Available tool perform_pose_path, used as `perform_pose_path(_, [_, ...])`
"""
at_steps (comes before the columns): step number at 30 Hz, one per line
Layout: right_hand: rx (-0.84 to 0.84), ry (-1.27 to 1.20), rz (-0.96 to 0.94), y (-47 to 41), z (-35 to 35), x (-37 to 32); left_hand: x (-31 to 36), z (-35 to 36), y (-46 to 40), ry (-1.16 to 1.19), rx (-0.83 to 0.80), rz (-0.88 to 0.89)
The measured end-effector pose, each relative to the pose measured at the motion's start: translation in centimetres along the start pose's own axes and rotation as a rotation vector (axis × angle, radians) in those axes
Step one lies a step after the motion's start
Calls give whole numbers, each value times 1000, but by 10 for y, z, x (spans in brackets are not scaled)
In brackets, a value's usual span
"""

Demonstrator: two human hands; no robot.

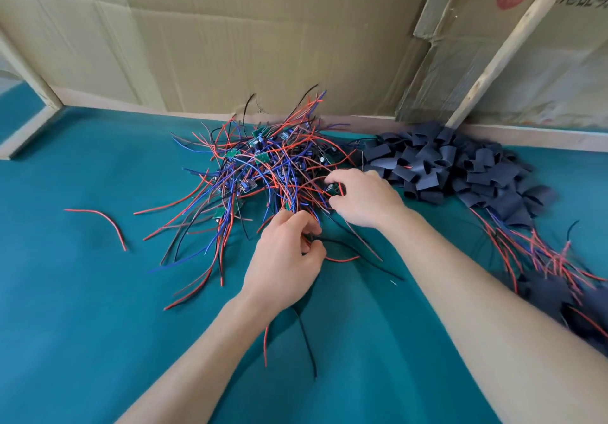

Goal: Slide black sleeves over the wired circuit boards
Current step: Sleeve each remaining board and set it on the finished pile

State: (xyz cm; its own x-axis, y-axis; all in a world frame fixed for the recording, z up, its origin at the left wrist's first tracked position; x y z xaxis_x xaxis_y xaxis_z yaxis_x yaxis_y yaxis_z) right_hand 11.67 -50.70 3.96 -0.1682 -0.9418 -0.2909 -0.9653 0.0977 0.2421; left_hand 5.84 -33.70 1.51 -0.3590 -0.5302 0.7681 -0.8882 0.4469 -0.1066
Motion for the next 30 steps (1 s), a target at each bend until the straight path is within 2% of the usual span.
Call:
perform_pose_path(3, [73,-32,12,-4,0,1,0,0,-1,-6,-6,-11])
perform_pose_path(7, [84,-70,-4,2,-10,3,0,0,0,-7,-16,-9])
perform_pose_path(10, [46,-275,-73,9,-15,11,0,-1,0,-10,-20,-16])
perform_pose_path(13, [51,-564,-61,21,-16,22,-1,0,0,-7,-24,-11])
perform_pose_path(18, [295,-737,-92,55,-19,30,-3,-1,-3,18,-7,-6])
perform_pose_path(23, [496,-1008,-312,95,-37,16,-3,-1,-3,115,5,-13])
perform_pose_path(24, [551,-1039,-349,103,-41,12,-3,-2,-3,173,-13,-16])
perform_pose_path(26, [667,-949,-415,118,-49,3,0,-1,-2,426,-105,-15])
perform_pose_path(28, [731,-744,-469,130,-46,-8,6,0,-2,785,-253,-2])
perform_pose_path(30, [717,-515,-479,135,-32,-17,13,0,-1,1117,-387,-2])
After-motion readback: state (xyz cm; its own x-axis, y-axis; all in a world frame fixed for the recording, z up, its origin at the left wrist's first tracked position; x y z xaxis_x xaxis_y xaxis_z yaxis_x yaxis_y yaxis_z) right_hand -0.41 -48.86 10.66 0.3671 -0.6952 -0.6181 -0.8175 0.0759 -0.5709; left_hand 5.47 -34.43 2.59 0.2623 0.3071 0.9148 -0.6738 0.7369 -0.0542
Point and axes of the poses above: each hand's wrist, its own y-axis away from the middle knuckle, its own z-axis out of the palm, x = y × z, the point moved 2 cm from there along -y, towards the middle knuckle, and after that the axes turned 10 degrees about -x, right-handed, at the moved point
